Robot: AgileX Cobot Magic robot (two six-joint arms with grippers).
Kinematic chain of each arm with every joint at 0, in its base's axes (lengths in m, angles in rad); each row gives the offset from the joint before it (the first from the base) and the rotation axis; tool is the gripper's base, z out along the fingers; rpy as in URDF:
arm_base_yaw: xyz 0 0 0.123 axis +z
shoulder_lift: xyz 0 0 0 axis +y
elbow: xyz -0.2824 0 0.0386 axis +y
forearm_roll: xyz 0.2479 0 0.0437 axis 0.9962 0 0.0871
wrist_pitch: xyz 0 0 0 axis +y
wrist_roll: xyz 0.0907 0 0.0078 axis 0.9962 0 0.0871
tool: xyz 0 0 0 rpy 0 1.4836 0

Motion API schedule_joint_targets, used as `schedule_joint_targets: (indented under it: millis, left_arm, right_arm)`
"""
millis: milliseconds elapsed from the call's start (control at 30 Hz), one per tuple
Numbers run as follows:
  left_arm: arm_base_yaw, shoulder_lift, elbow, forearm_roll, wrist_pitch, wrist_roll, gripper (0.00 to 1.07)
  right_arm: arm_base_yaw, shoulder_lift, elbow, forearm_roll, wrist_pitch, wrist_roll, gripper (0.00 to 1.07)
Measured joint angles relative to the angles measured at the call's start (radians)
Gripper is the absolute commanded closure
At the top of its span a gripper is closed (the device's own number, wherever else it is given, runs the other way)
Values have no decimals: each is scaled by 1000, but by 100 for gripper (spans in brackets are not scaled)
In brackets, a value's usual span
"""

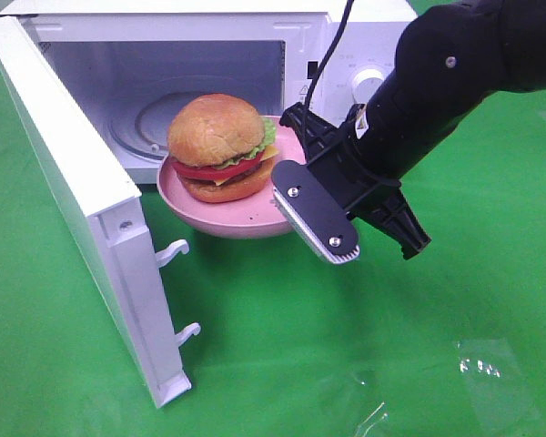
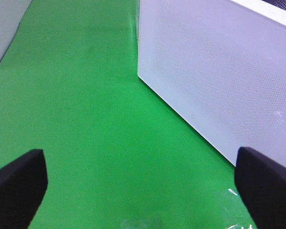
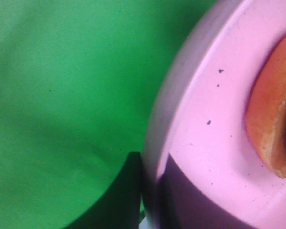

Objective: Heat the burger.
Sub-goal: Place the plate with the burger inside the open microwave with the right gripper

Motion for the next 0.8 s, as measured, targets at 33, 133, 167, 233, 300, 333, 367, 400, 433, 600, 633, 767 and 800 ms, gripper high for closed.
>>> schedule_joint_targets:
  millis: [33,133,167,233,300,333,367,400,433,600,633,767,800]
  left_arm:
    - [0,0,0,0,0,0,4]
    - [0,0,0,0,0,0,4]
    - [0,0,0,0,0,0,4]
    - [0,0,0,0,0,0,4]
    - [0,0,0,0,0,0,4]
    - [0,0,0,0,0,0,4]
    - [0,0,0,0,0,0,4]
    - [0,0,0,0,0,0,4]
    - [0,0,0,0,0,0,4]
    - [0,0,0,0,0,0,4]
    - [0,0,0,0,0,0,4]
    - [0,0,0,0,0,0,4]
    - [0,0,0,0,0,0,4]
  right_arm:
    - [12,19,-21,2,7,8,107]
    - [22,42,-46,5,7,24,107]
    - [31,64,-71,7,7,41,107]
    - [36,82,-90,9,7,56,107]
    - [39,100,-111,9,7,62,107]
    - [43,120,-135,9,7,78,107]
    - [43,120,-135,9,7,78,107]
    - [43,129,-146,9,7,84,107]
    - [43,129,-146,9,7,84,107]
    - [44,172,-202,8,30,134,107]
    - [44,185,-220,-3,39,155,107]
    - [46,209,-256,-28,47,198,107]
    - [46,209,-256,-28,47,198,107]
